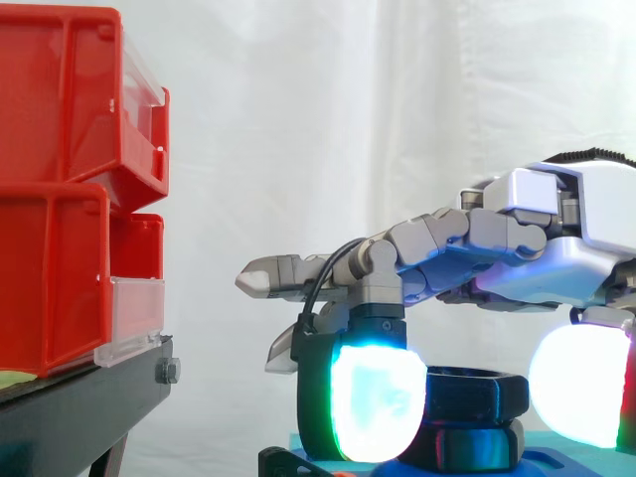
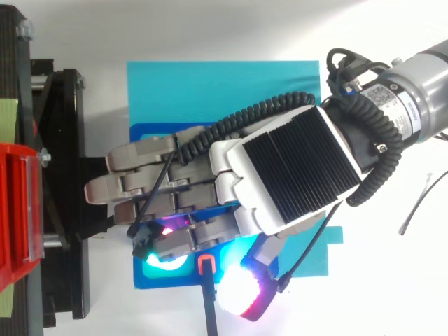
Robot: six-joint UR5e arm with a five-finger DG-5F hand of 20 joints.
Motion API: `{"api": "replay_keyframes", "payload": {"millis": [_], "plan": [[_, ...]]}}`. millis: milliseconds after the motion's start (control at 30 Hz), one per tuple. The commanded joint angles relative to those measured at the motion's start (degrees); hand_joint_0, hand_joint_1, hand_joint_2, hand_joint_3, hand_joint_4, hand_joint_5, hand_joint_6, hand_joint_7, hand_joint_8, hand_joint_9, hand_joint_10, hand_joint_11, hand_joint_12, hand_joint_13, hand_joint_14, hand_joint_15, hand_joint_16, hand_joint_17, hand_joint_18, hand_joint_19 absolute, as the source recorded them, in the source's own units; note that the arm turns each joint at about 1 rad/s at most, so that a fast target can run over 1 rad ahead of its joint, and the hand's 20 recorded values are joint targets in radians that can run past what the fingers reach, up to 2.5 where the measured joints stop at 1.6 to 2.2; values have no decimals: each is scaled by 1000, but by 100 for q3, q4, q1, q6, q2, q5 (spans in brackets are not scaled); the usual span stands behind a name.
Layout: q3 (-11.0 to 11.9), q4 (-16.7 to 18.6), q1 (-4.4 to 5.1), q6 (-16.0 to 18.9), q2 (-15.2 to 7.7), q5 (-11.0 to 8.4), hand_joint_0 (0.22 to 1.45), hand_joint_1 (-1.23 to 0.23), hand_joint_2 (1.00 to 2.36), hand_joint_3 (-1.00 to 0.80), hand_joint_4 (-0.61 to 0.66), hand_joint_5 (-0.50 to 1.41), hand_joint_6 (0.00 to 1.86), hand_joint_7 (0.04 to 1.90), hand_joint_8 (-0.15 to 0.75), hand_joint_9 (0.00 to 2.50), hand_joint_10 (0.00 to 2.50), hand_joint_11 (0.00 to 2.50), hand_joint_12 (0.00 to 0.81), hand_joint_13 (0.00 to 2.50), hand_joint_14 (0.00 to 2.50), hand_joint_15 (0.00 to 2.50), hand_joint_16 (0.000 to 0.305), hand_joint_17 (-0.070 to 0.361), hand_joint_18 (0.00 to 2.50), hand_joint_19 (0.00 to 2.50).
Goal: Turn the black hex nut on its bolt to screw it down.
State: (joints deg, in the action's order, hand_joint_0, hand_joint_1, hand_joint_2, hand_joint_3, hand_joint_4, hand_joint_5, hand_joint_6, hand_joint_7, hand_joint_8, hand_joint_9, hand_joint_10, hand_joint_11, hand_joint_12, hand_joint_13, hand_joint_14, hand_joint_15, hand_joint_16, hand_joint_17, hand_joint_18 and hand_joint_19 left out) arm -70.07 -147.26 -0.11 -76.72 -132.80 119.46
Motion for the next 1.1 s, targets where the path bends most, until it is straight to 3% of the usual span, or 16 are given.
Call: {"api": "replay_keyframes", "payload": {"millis": [0, 1067], "plan": [[-7, 4, -50, -1, 0, 77, 520, -447, 1000, -500, 266, -108, 501, 1140, 311, 494, 5, 211, 363, 169, 0, 0, 50, 111, 60, 95], [-7, 101, -296, -10, 0, 341, 505, -439, 1000, -500, 264, -109, 500, 1153, 314, 488, 5, 206, 369, 170, 1, 0, 51, 114, 46, 108]]}}
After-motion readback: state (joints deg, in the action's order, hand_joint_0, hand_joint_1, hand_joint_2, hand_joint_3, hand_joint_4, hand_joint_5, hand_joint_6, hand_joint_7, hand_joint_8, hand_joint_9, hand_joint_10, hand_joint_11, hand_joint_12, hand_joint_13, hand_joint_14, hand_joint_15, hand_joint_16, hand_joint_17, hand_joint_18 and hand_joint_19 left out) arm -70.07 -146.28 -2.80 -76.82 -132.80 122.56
